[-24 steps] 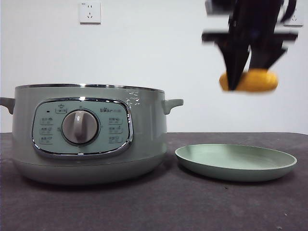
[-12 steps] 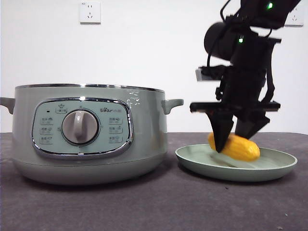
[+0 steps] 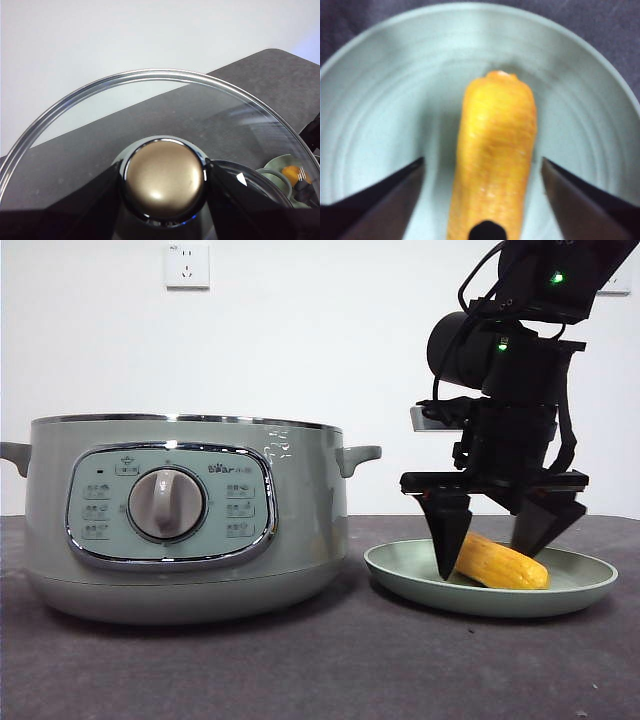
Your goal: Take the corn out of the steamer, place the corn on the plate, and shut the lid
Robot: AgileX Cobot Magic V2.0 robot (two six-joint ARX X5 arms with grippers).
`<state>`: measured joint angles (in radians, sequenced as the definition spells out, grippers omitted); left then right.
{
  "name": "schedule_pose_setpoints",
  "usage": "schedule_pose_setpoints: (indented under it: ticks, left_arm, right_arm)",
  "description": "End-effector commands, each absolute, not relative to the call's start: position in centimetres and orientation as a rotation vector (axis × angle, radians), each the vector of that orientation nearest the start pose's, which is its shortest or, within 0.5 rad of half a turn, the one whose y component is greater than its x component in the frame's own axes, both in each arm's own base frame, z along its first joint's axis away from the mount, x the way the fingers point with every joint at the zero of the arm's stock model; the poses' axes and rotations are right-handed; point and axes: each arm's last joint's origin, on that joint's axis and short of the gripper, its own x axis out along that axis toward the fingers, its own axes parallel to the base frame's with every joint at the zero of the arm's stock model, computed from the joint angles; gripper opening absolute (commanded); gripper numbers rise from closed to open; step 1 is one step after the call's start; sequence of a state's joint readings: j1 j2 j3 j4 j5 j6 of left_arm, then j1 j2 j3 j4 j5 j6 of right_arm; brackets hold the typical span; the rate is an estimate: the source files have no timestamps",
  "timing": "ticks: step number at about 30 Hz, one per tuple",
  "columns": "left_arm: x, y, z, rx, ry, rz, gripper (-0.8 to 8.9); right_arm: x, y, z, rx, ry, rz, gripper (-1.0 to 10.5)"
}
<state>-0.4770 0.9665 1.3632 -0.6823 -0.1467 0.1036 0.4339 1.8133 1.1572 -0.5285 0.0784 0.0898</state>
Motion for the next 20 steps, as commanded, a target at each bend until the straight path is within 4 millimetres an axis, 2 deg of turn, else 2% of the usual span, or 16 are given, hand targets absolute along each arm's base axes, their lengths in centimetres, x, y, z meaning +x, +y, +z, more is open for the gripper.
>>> schedule_pose_setpoints:
  ticks: [1, 4, 7, 12, 17, 20]
  left_arm:
    - [14.5, -7.0, 45.4, 0.163, 0.192, -0.337, -0.09]
    - [15.2, -7.4, 45.1, 0.171, 0.215, -0.338, -0.09]
    - [16.4, -8.0, 44.4, 0.183, 0.255, -0.347, -0.09]
    - [19.3, -9.9, 42.5, 0.187, 0.358, -0.444, -0.09]
    - [22.2, -11.3, 40.4, 0.195, 0.448, -0.444, -0.09]
    - [23.2, -12.0, 39.4, 0.183, 0.461, -0.485, -0.09]
  right_arm:
    - [31.7, 14.3, 16.7, -0.229, 1.178, 0.255, 4.7]
    - [31.3, 14.2, 17.9, -0.225, 1.158, 0.254, 4.7]
    - [30.6, 13.9, 20.0, -0.211, 1.109, 0.260, 4.7]
    - [28.9, 13.0, 24.4, -0.178, 0.993, 0.272, 4.7]
    - [26.8, 11.8, 28.5, -0.131, 0.860, 0.276, 4.7]
    - [25.5, 11.1, 30.5, -0.109, 0.787, 0.279, 4.7]
